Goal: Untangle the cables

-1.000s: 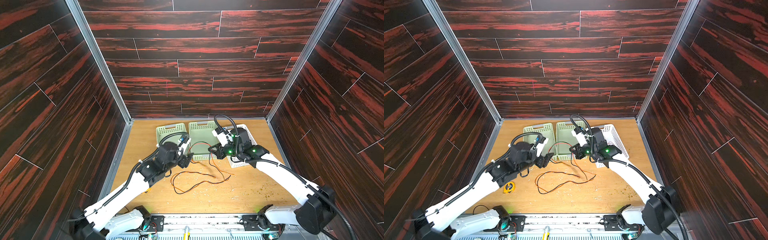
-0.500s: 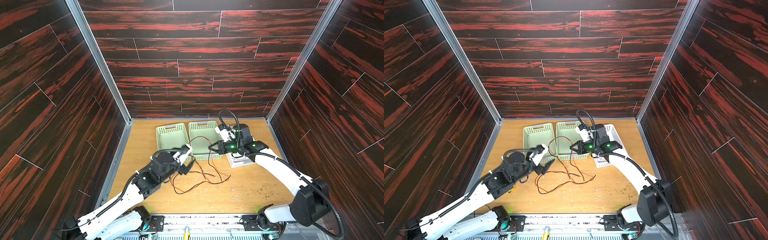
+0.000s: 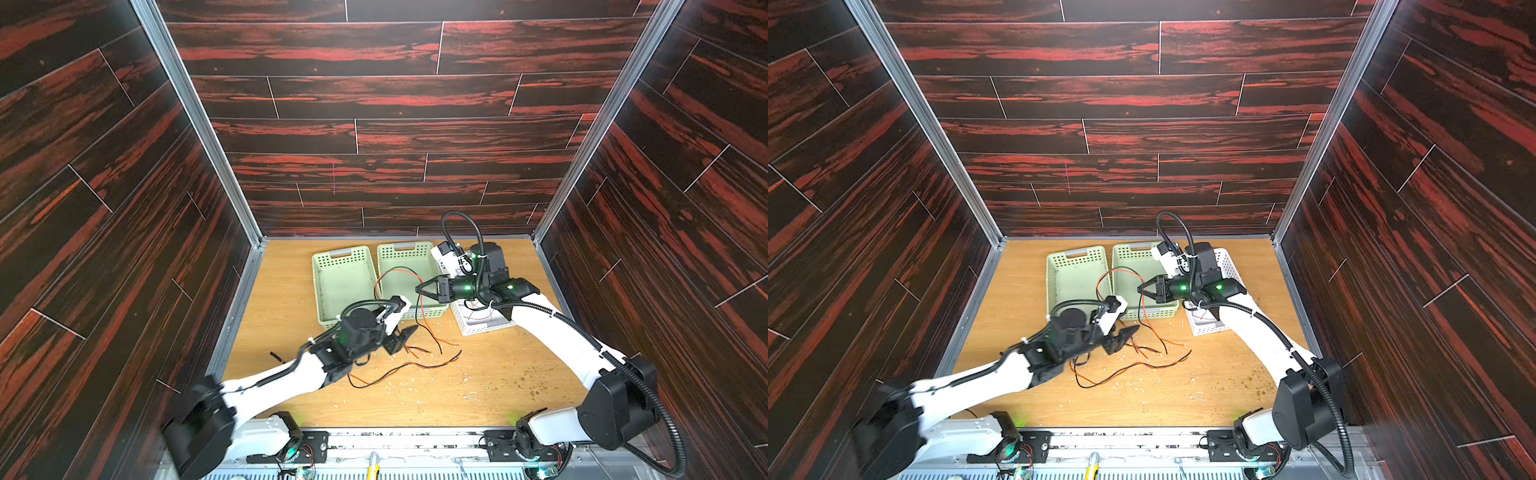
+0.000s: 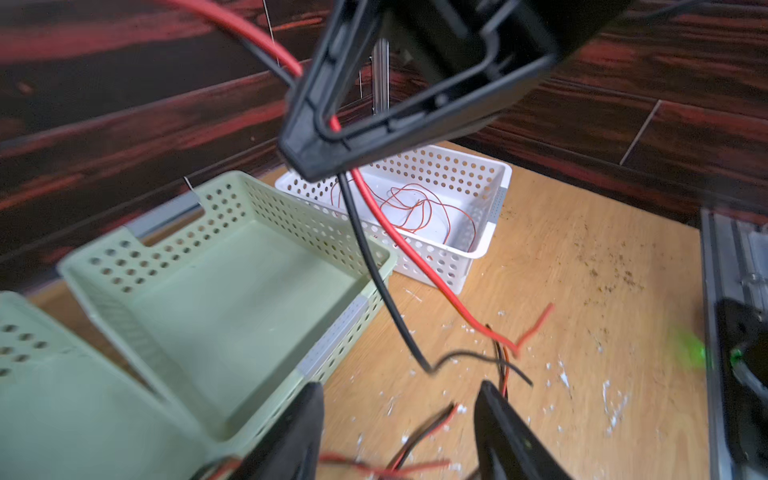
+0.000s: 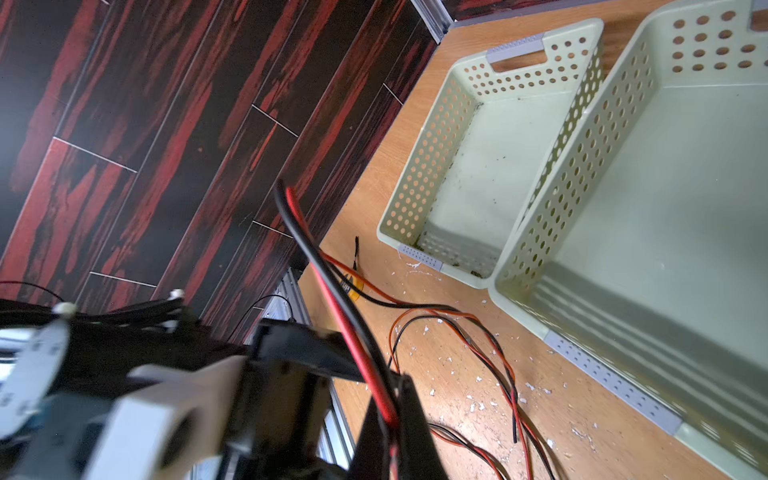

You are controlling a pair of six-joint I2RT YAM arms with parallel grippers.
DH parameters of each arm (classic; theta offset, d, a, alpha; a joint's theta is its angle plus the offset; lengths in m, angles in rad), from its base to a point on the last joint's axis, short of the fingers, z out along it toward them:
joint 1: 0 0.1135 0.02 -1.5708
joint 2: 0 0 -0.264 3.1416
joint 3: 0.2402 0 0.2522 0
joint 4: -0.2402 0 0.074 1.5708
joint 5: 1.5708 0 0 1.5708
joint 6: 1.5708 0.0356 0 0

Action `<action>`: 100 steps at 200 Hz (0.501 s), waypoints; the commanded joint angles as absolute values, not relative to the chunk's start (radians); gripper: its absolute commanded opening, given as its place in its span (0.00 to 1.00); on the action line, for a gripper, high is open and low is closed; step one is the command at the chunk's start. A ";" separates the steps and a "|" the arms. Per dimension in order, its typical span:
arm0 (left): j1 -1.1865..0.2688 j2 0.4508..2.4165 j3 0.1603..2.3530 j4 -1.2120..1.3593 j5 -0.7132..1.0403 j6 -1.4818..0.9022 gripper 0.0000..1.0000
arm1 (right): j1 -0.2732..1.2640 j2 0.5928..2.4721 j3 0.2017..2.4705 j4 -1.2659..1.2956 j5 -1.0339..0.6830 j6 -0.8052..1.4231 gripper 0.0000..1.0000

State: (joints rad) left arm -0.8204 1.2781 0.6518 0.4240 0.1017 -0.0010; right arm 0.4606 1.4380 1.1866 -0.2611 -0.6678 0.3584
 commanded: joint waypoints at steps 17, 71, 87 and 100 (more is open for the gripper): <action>-0.824 1.318 0.680 0.573 0.081 -0.065 0.54 | 0.463 1.420 1.174 -0.224 -0.721 0.345 0.00; -0.824 1.399 0.734 0.602 0.089 -0.072 0.33 | 0.463 1.409 1.147 -0.203 -0.735 0.339 0.00; -0.823 1.412 0.747 0.603 0.097 -0.070 0.16 | 0.463 1.414 1.141 -0.196 -0.742 0.343 0.00; -0.824 1.418 0.750 0.603 0.103 -0.067 0.05 | 0.463 1.416 1.136 -0.192 -0.746 0.344 0.02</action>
